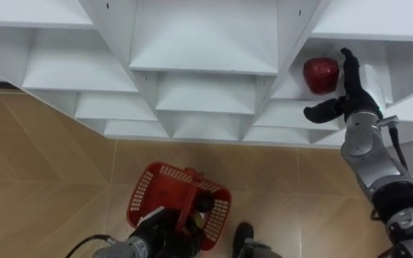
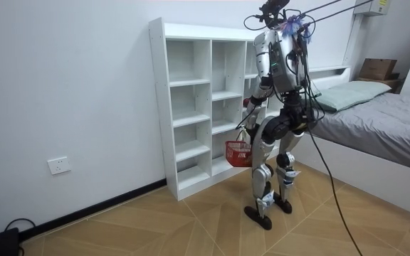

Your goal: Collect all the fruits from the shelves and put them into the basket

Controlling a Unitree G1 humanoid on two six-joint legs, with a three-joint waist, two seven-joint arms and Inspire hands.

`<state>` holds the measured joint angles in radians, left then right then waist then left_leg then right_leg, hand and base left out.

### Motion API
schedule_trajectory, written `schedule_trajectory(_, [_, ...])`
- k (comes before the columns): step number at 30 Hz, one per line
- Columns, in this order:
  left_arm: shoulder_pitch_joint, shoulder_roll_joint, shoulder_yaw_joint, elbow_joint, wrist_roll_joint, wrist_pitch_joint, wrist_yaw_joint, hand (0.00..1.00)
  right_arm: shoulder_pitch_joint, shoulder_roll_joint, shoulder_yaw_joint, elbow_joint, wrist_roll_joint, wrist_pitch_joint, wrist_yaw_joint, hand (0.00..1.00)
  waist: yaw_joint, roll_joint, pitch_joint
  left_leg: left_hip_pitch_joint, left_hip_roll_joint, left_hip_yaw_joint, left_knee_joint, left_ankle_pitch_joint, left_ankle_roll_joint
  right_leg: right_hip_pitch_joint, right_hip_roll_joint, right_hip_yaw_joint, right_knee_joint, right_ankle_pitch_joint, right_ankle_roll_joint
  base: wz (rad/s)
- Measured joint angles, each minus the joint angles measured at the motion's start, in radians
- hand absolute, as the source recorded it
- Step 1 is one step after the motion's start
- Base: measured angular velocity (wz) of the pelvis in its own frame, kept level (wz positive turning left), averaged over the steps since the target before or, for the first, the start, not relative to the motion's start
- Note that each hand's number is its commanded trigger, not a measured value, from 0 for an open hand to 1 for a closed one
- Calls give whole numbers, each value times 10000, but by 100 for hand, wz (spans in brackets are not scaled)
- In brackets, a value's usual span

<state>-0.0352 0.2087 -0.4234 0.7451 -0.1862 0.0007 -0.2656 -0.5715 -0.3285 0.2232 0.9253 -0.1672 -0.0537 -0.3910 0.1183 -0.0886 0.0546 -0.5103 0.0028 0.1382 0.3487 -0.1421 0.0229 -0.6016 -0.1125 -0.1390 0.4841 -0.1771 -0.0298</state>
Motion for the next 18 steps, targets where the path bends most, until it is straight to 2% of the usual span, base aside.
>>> schedule_trajectory(12, [-34,-32,-122,35,-6,-5,1,100,-194,15,-96,-81,1212,-9,-52,0,18,15,8,-5,8,-25,-8,-1,-1,8,10,-5,-13,3,-2,0])
schedule_trajectory(18, [-120,-43,-118,157,-6,-4,0,100,-194,15,-116,-177,1269,-9,-10,0,18,51,32,-4,32,-25,-22,-3,-6,9,40,-4,-32,14,-18,0])
